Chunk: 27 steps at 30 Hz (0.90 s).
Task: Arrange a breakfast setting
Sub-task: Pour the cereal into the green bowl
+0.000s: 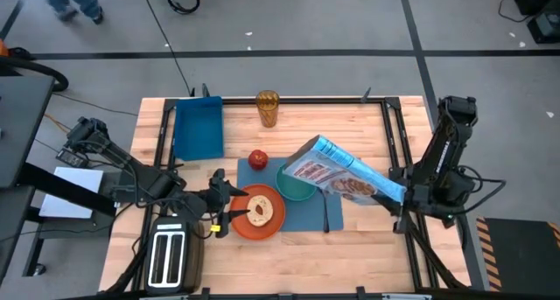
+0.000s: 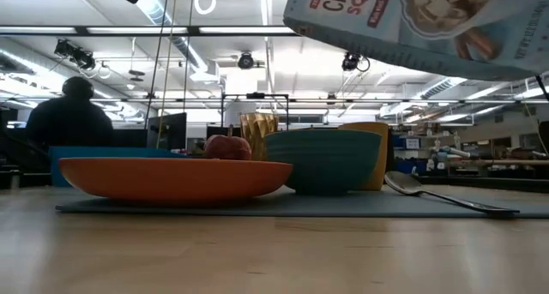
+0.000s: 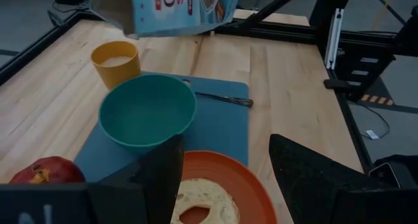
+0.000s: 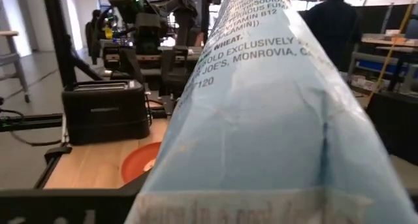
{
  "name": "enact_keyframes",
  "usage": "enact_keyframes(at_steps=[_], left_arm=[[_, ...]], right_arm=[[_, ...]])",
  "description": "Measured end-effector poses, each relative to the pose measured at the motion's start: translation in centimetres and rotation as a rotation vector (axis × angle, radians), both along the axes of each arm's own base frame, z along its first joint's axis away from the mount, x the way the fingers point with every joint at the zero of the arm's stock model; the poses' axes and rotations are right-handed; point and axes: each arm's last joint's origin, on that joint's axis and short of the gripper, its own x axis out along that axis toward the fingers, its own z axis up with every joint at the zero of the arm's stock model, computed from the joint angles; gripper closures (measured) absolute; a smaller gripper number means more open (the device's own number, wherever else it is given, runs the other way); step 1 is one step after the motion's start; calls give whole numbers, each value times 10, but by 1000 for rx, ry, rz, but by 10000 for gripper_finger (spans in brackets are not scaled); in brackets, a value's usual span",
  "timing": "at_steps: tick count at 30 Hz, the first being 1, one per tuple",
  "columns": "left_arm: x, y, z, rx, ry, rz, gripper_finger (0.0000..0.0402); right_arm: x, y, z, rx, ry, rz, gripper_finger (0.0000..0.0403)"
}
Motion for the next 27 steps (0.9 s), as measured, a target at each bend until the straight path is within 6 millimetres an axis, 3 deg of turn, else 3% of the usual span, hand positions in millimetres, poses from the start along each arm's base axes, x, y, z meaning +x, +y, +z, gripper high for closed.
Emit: enact_keyframes(at_steps=[5, 9, 15, 22, 27], left_arm=[[0, 0, 0, 20, 1, -10, 169], [0, 0, 1, 17, -4, -11, 169], [0, -1, 2, 11, -14, -16, 169], [1, -3, 3, -15, -31, -31, 169], [1, -4, 4, -24, -34, -29, 169]], right_arm=[[10, 7, -6, 9, -22, -22, 252], [19, 14, -11, 47, -117, 64, 252], [52, 13, -18, 48, -270, 210, 252], [85, -16, -7, -50, -469, 351, 252], [101, -55, -2, -93, -405, 303, 252]])
